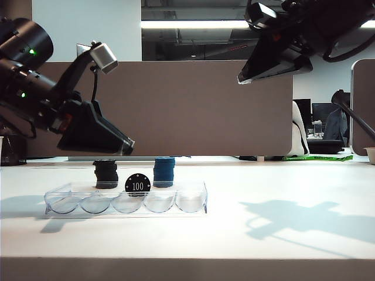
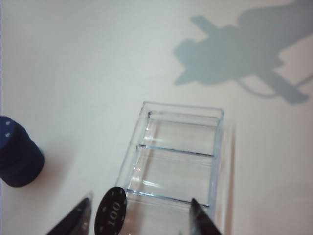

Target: Pick up the chip in the box and place it on the pile of chips with the same color.

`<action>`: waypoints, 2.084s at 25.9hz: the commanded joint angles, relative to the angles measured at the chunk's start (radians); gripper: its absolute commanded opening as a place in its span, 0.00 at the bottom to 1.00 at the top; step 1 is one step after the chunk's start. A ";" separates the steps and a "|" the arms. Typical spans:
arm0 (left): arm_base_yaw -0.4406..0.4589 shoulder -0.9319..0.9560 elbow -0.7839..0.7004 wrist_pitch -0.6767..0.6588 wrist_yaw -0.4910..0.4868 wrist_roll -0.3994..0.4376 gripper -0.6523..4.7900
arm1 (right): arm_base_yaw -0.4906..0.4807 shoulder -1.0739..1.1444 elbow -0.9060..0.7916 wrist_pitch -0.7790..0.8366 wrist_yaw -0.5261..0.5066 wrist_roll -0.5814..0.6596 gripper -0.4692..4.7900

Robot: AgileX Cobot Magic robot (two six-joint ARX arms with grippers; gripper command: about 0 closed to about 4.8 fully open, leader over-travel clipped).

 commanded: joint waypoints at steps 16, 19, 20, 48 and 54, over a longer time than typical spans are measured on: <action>-0.011 0.089 0.032 0.080 -0.015 0.018 0.62 | 0.001 -0.002 0.002 0.012 -0.004 -0.002 0.08; -0.011 0.110 0.080 0.061 -0.018 0.017 0.62 | 0.001 -0.002 0.002 0.012 -0.004 -0.002 0.08; -0.011 0.118 0.096 0.049 -0.016 0.017 0.62 | 0.001 -0.002 0.002 0.012 -0.004 -0.002 0.08; -0.011 0.232 0.143 -0.007 -0.031 0.043 0.61 | 0.001 -0.002 0.001 0.012 -0.001 -0.006 0.08; -0.011 0.243 0.143 0.028 -0.038 0.013 0.57 | 0.001 -0.002 0.001 0.012 -0.001 -0.006 0.08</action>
